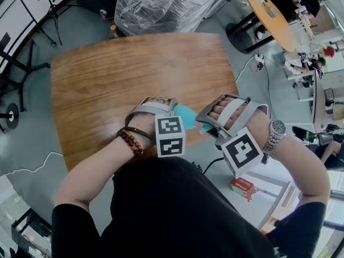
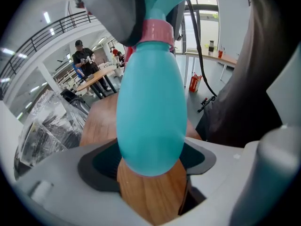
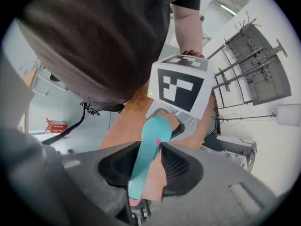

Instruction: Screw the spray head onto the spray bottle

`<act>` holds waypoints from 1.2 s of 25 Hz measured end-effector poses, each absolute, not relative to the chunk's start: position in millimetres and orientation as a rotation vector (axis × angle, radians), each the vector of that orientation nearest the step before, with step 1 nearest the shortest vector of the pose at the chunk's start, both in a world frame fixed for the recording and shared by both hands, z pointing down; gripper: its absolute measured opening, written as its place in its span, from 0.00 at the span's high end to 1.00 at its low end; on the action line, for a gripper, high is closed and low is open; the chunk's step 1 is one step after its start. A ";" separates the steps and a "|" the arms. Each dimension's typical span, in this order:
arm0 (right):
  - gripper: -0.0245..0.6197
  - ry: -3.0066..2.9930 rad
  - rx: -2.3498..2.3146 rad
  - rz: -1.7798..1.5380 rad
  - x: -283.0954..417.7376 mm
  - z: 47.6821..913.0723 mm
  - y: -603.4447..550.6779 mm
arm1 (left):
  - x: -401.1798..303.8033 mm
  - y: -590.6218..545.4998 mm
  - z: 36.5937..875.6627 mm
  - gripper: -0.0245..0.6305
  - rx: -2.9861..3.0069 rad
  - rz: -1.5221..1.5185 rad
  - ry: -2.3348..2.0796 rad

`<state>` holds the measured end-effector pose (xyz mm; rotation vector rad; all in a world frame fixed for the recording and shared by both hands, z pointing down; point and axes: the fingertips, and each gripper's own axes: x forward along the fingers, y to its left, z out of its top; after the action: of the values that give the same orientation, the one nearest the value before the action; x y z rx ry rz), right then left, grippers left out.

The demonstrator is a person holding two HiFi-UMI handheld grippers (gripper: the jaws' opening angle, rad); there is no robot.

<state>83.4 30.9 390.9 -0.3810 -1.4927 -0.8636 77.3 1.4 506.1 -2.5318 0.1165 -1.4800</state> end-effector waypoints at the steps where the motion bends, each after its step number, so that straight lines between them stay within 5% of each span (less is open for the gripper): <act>1: 0.77 -1.493 -0.372 -0.845 84.0 390.9 29.7 | 76.9 0.5 505.9 0.34 -2.538 -1.481 0.124; 8: 0.77 -1.637 -0.113 -0.457 84.4 395.8 16.9 | 68.3 -13.9 506.2 0.34 -2.506 -1.508 0.248; 17: 0.77 -1.766 0.607 1.104 92.9 410.1 -3.6 | 63.1 -27.1 515.7 0.34 -2.434 -1.526 0.395; 25: 0.58 -1.869 0.590 0.901 92.0 391.8 -14.9 | 69.1 -21.9 521.6 0.34 -2.555 -1.487 0.366; 30: 0.55 -2.023 0.468 0.631 85.9 347.4 -21.3 | 65.5 -20.1 525.9 0.34 -2.640 -1.470 0.298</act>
<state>85.9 -21.3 347.4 0.4675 -2.0230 0.6312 65.5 -20.1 525.9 -2.6396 0.2982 -1.4700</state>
